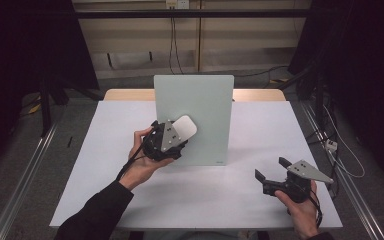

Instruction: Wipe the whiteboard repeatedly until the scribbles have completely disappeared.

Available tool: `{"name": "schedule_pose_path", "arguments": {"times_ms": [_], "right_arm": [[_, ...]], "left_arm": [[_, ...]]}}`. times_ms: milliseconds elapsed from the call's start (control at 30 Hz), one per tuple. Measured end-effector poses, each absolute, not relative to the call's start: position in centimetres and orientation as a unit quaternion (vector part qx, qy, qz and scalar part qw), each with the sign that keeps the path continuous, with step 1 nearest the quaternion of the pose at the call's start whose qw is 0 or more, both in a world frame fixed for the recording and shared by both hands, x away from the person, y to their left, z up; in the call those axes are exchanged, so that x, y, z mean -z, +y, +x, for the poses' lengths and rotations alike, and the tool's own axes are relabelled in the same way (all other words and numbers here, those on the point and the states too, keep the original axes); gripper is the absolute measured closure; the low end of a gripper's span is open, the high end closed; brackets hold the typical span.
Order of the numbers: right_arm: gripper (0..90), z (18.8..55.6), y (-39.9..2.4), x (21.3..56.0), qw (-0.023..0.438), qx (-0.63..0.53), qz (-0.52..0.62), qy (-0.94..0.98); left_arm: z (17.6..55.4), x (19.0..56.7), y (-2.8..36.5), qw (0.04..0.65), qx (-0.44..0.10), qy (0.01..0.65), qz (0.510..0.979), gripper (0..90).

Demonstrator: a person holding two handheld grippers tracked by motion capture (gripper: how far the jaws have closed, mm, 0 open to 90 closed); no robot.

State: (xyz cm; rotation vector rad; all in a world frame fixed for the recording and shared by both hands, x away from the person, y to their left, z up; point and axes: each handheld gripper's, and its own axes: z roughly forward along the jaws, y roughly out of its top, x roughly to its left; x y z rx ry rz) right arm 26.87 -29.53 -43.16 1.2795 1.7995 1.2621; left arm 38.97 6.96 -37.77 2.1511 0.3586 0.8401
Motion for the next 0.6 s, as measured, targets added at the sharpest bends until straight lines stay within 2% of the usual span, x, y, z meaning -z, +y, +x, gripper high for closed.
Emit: {"name": "schedule_pose_path", "arguments": {"times_ms": [600], "right_arm": [[6.1, 26.9, -29.4, 43.1, 0.292, -0.475, 0.484, 0.674]], "left_arm": [[38.8, 37.6, 7.9, 0.421, -0.276, 0.166, 0.848, 30.9]]}}
